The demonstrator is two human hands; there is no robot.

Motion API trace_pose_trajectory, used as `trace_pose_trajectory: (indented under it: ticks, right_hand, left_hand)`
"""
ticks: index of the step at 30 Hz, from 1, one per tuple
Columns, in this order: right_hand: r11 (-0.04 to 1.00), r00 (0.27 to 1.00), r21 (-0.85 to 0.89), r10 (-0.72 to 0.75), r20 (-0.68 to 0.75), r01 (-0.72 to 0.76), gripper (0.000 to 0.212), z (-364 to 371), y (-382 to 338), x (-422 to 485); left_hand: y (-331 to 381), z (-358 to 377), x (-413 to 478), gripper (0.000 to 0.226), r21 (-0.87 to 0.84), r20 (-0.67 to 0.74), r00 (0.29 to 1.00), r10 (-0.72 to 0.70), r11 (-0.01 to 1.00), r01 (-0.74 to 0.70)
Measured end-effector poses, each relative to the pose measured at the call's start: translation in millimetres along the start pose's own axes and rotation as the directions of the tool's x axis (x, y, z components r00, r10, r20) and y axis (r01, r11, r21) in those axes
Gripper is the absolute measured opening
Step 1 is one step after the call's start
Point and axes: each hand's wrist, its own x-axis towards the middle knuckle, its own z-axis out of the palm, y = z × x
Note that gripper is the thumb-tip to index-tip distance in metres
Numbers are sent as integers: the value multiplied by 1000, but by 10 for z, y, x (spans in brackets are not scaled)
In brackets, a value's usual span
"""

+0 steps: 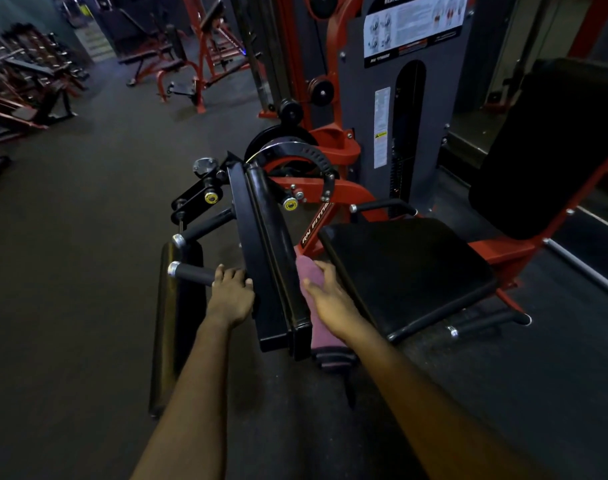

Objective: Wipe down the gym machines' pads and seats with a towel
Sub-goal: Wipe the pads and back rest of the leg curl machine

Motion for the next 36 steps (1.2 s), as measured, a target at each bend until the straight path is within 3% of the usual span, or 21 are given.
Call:
trace_pose_trajectory:
  ticks: [3,8,11,14,16,19,23,25,29,32,36]
  right_hand:
    - [993,1000,119,14,-1,-14,43,-4,144,-111]
    - [969,986,200,158,-49,-145,35,98,156,356]
    - [943,972,252,233,-34,-217,14,126,204,508]
    - [927,978,313,189,92,-208,22,50,262,266]
    - [907,971,354,181,156,-226,42,16,382,46]
    - [889,971,395,188,146,-231,55,39,490,-46]
    - [892,962,365,226,150,-266,49,132,496,329]
    - [858,939,390,274,206,-335,49,173,578,520]
    - [846,932,397,293,213,-356,51,106,528,352]
    - [830,913,385,342,223,-404,54,105,686,269]
    - [847,921,363,345,180,-388,38,189,632,624]
  left_hand:
    - [38,131,13,52,-85,-91,990,-105,992,97]
    - [53,169,-23,40,-86,-150,985,-81,994,68]
    - [67,162,-36,36,-125,-166,984,-72,991,51]
    - [79,180,-33,34,-146,-198,977,-82,988,53]
    - [117,199,-13,34,-151,-221,970,-99,986,66]
    - [158,198,6,35,-151,-212,968,-132,983,101]
    - [128,161,17,34,-124,-186,976,-110,988,88]
    - [136,128,18,37,-14,-164,979,-120,993,120]
    - [126,-7,111,37,109,-90,991,-101,988,111]
    - [159,-61,221,49,164,-37,994,-108,980,112]
    - [226,74,297,65,145,-203,963,-179,967,211]
